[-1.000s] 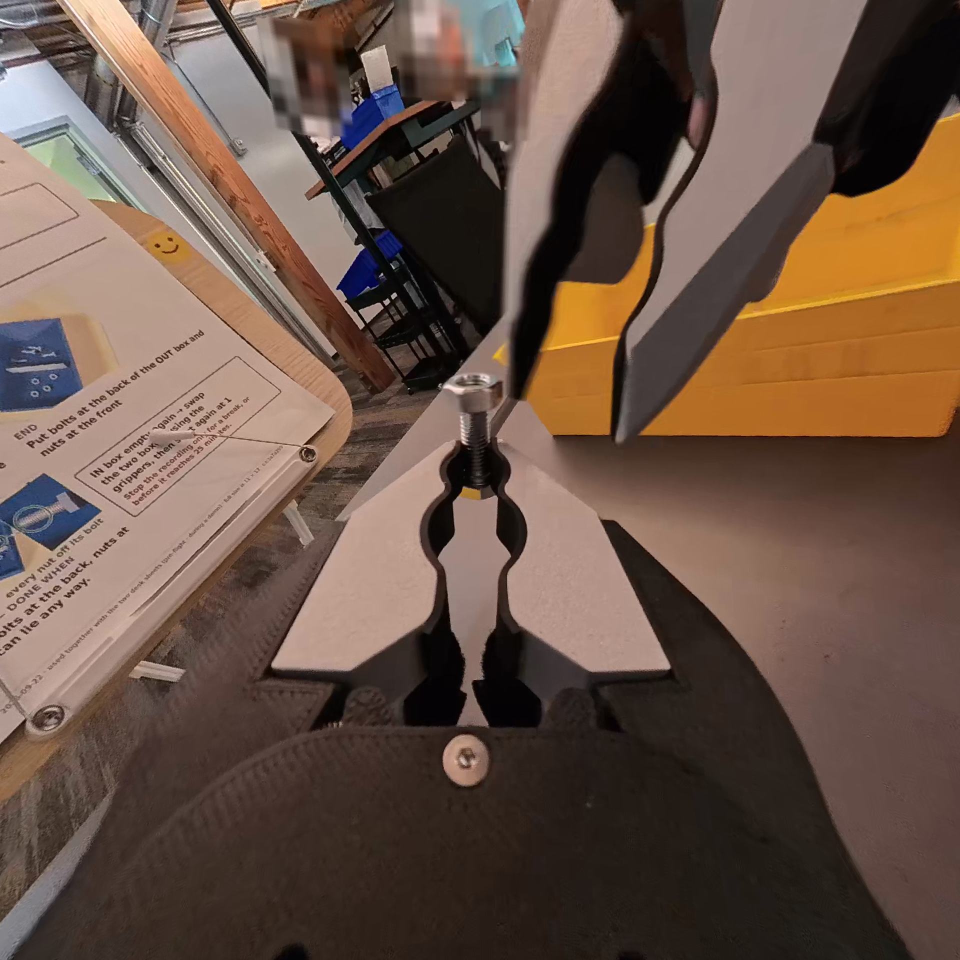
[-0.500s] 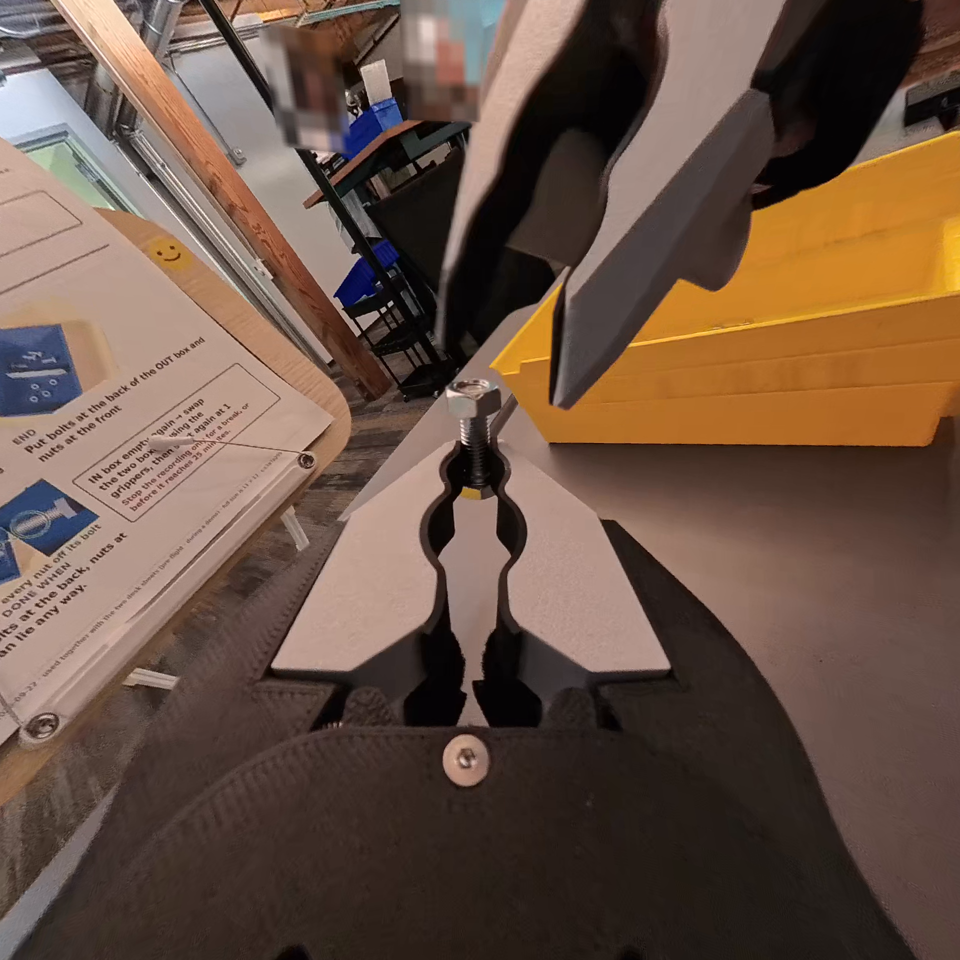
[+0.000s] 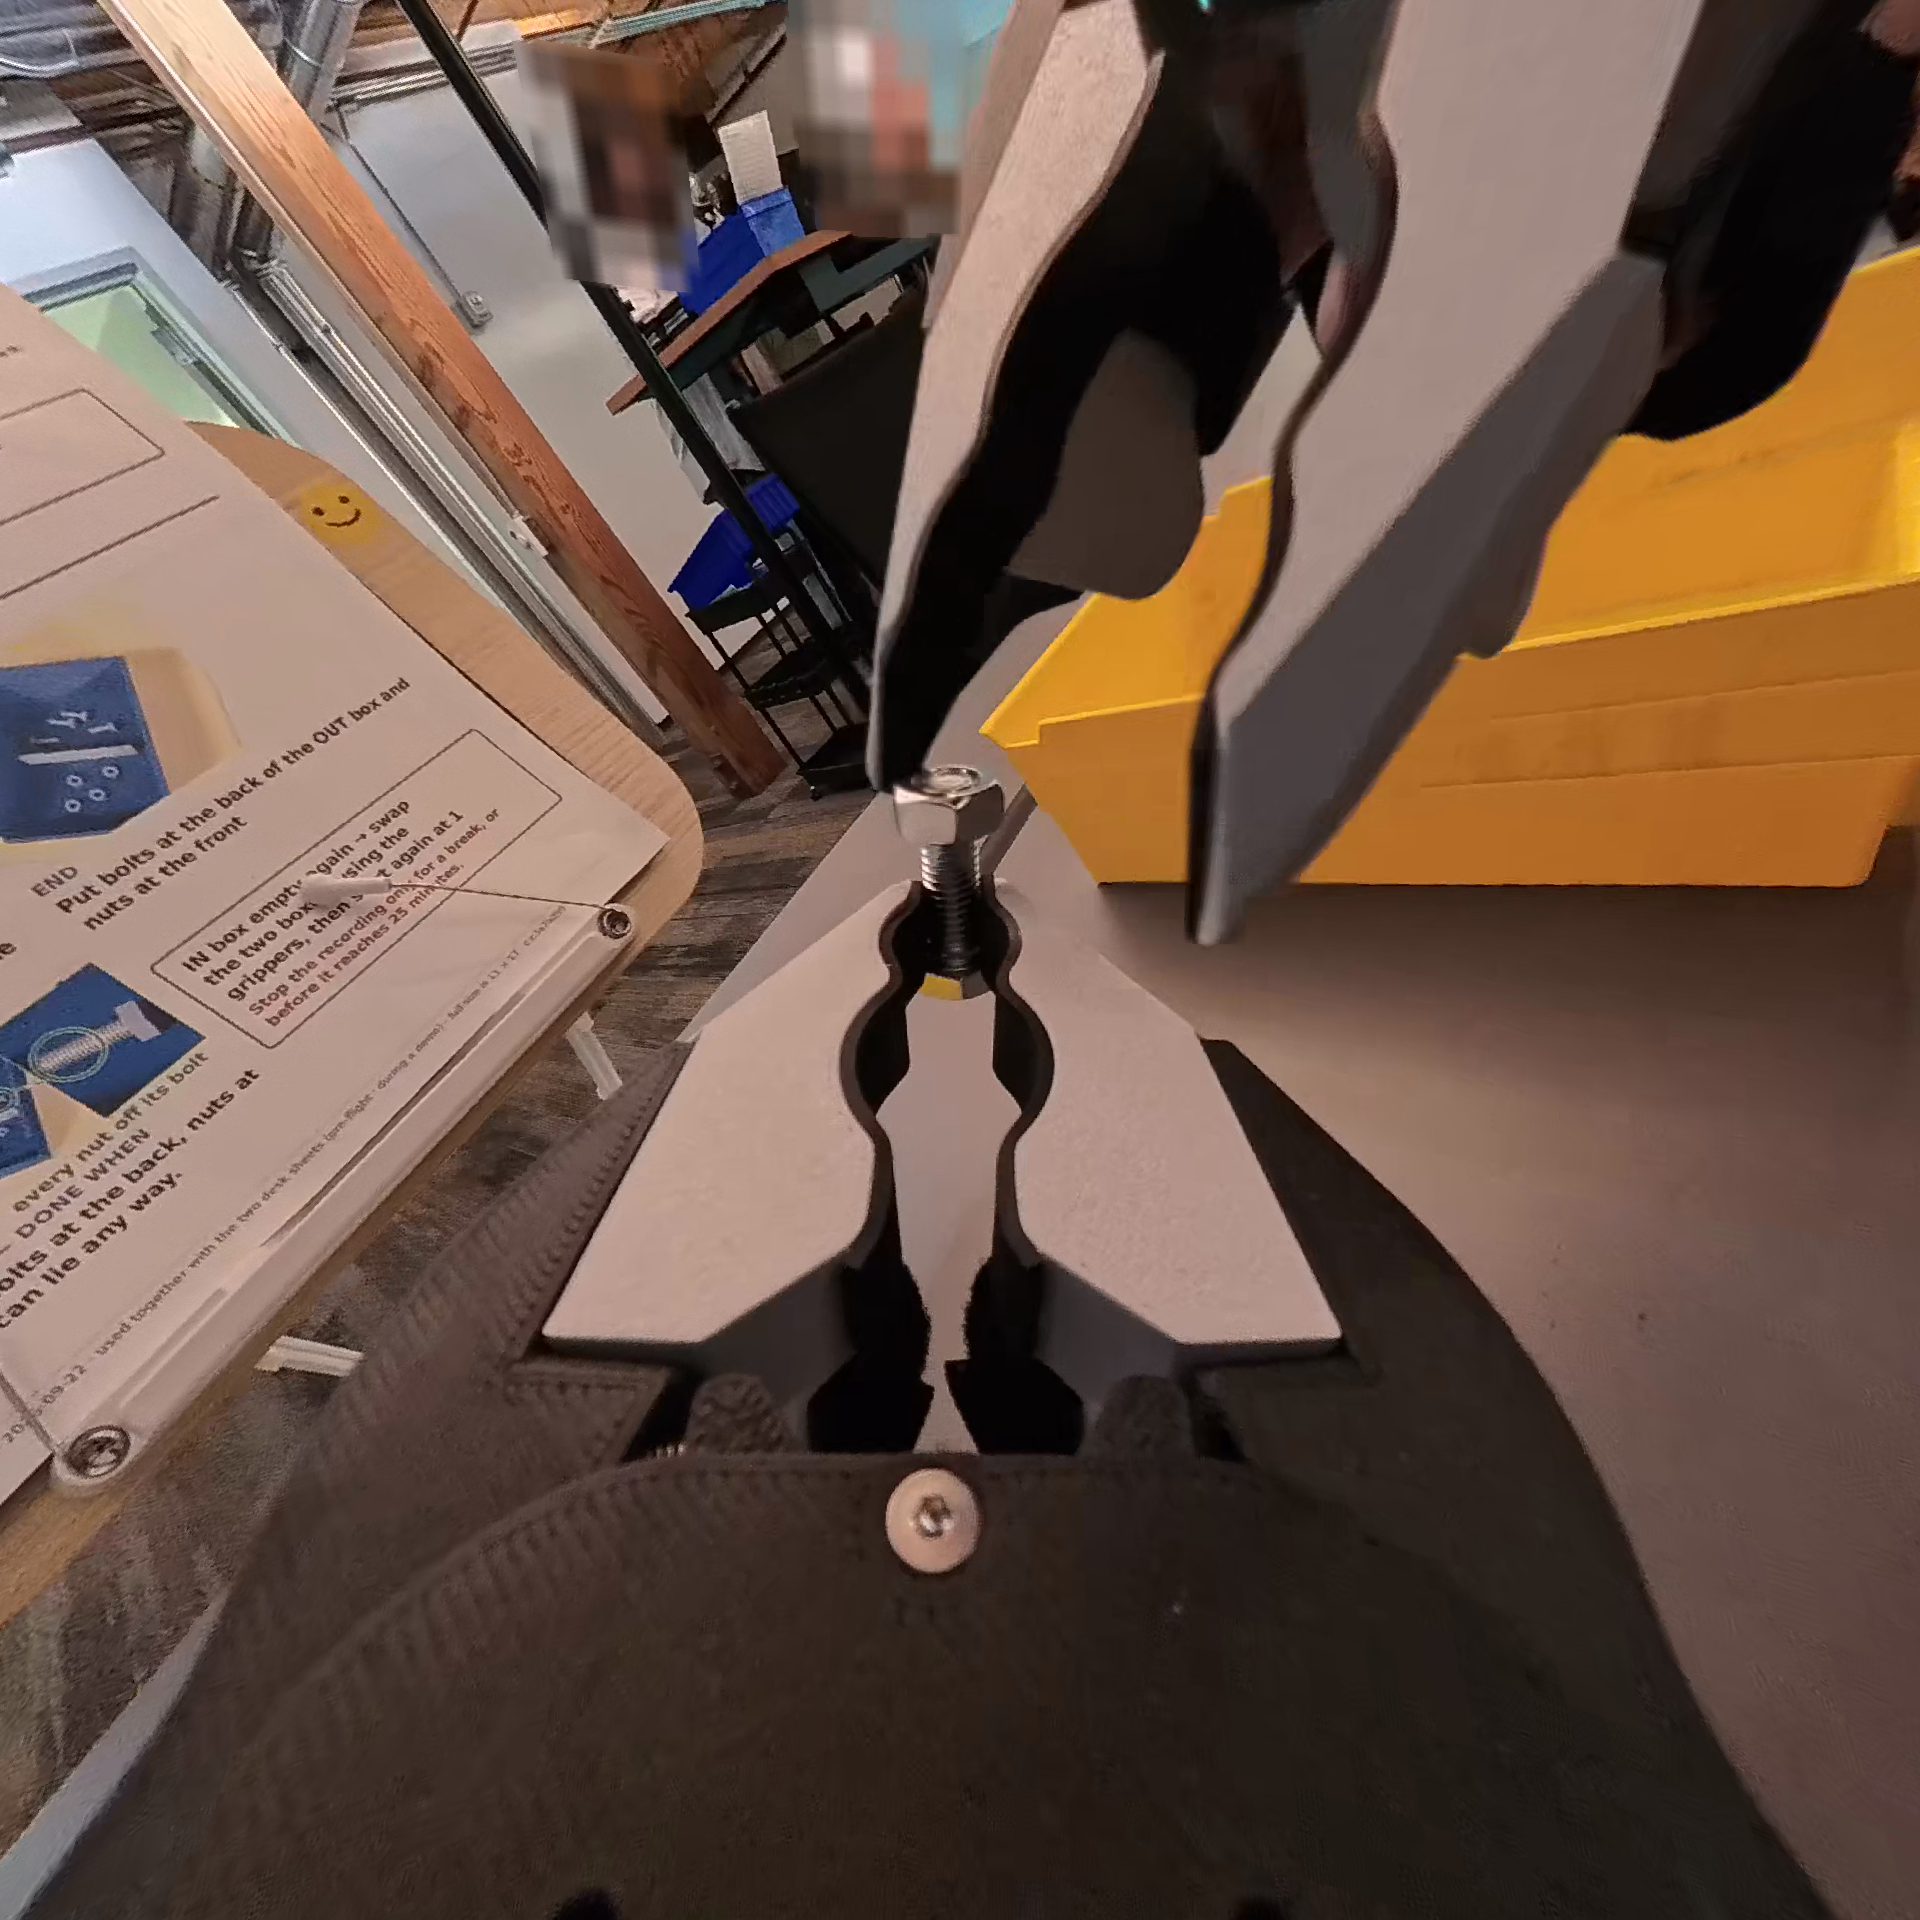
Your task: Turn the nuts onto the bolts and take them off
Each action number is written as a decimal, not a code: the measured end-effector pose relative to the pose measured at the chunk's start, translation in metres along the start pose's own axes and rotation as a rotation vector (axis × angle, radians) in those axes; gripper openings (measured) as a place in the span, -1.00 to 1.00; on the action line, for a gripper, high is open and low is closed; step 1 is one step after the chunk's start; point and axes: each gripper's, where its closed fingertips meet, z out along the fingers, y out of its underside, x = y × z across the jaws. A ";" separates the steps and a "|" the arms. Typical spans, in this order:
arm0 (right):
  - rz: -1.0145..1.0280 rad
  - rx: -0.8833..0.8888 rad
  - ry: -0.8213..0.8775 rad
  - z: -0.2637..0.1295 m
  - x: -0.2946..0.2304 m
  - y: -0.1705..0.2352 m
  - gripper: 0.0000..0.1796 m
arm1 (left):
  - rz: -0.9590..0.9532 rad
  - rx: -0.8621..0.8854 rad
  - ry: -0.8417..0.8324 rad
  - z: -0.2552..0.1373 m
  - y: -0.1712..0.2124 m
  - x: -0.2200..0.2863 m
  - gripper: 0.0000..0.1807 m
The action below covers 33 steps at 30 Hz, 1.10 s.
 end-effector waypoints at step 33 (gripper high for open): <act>0.023 0.064 0.018 -0.012 0.007 -0.009 -0.45 | -0.098 0.018 0.021 -0.002 -0.004 -0.004 -0.92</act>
